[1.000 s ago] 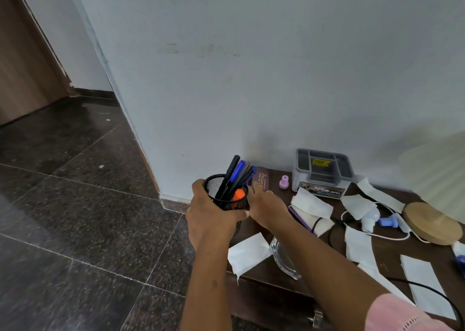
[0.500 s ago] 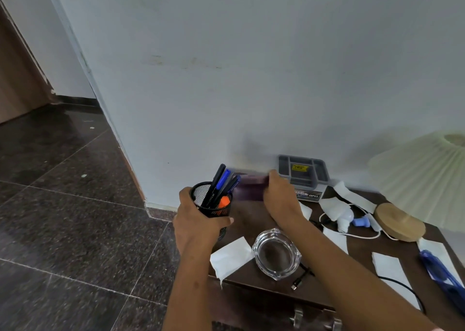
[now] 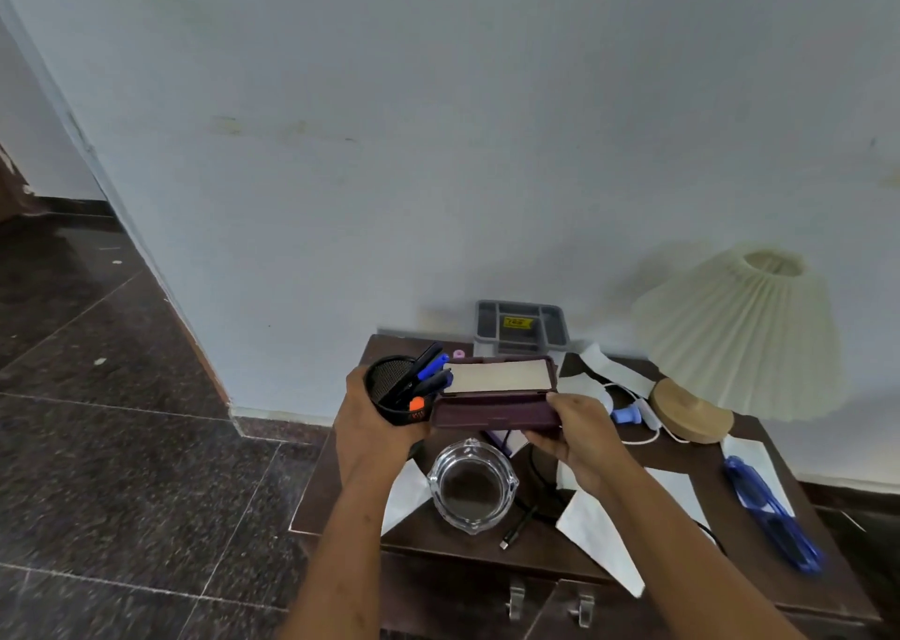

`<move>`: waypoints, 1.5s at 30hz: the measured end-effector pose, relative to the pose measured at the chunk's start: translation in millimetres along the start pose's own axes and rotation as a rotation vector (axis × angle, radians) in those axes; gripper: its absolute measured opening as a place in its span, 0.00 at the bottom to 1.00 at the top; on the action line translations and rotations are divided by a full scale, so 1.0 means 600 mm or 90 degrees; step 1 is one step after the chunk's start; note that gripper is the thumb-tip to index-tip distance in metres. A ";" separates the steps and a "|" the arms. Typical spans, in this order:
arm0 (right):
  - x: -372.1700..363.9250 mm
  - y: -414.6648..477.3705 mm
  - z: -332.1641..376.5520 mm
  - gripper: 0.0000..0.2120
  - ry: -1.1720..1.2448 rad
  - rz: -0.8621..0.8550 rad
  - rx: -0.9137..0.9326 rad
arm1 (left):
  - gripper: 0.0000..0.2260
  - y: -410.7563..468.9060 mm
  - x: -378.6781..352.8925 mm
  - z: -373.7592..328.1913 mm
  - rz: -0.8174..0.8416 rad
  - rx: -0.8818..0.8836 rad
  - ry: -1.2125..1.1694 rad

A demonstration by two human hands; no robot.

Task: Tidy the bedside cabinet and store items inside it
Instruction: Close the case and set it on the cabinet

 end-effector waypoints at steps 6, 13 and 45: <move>0.014 0.017 0.014 0.07 0.005 -0.041 0.030 | 0.41 0.036 -0.023 0.028 0.001 0.022 -0.007; 0.015 0.039 0.010 0.06 0.104 -0.063 0.047 | 0.40 0.096 -0.040 0.042 -0.054 0.027 -0.055; 0.163 -0.182 0.035 0.08 0.044 -0.018 0.039 | 0.13 -0.192 -0.203 -0.112 0.379 0.308 -0.275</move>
Point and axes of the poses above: each hand's wrist, its own y-axis towards the middle knuckle, its own x-axis out of the back of the hand, z = x × y, the point moved 9 cm from there along y, towards the middle knuckle, and after that the axes turned 3 degrees about z, right-handed, at the moved point
